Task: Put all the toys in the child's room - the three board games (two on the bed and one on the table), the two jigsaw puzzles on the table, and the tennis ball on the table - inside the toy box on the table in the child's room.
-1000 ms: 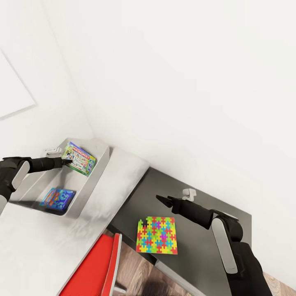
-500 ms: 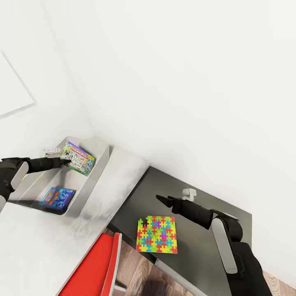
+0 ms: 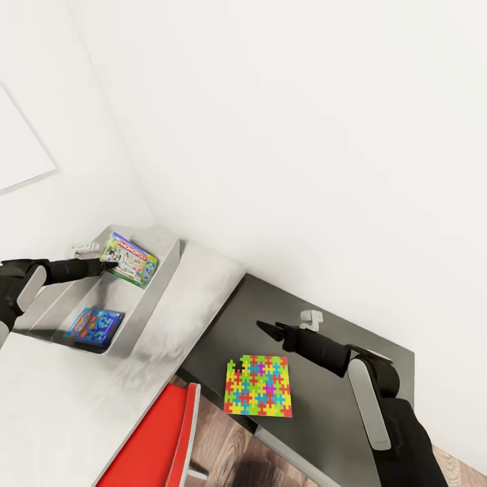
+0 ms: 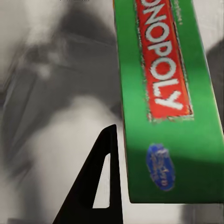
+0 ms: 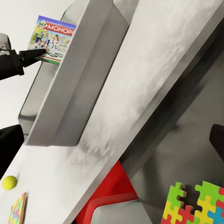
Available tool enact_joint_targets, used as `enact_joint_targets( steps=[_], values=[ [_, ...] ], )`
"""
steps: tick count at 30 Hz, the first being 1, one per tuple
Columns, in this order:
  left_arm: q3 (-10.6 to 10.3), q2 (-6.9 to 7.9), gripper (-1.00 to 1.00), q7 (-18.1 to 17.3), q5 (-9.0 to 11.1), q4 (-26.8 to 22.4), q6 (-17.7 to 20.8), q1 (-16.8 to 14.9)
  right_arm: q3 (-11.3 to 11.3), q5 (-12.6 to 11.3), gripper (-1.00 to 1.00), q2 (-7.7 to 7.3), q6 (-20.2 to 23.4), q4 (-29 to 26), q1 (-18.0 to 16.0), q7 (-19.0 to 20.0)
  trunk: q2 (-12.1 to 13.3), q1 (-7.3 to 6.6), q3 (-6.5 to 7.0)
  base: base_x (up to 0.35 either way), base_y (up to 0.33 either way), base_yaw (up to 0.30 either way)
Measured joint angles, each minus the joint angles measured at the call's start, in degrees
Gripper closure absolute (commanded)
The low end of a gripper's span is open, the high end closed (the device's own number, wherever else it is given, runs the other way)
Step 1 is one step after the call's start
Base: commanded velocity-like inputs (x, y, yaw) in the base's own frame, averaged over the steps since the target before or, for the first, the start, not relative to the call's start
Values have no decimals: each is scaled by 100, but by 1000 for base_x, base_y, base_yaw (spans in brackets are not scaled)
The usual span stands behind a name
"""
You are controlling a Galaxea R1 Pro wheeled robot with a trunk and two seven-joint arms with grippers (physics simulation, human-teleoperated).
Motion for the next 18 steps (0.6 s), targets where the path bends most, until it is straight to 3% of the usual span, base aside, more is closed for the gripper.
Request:
enact_joint_targets(
  steps=[6,18],
  values=[
    [26,137,100,-405,-23,10,4,-43,-3,-43,-100,0,25,-8,0,2,0,0,-24,0,0,0],
    [35,193,100,-458,-27,10,0,-48,-4,-63,-100,0,32,-10,0,1,0,0,-129,0,0,0]
  ],
)
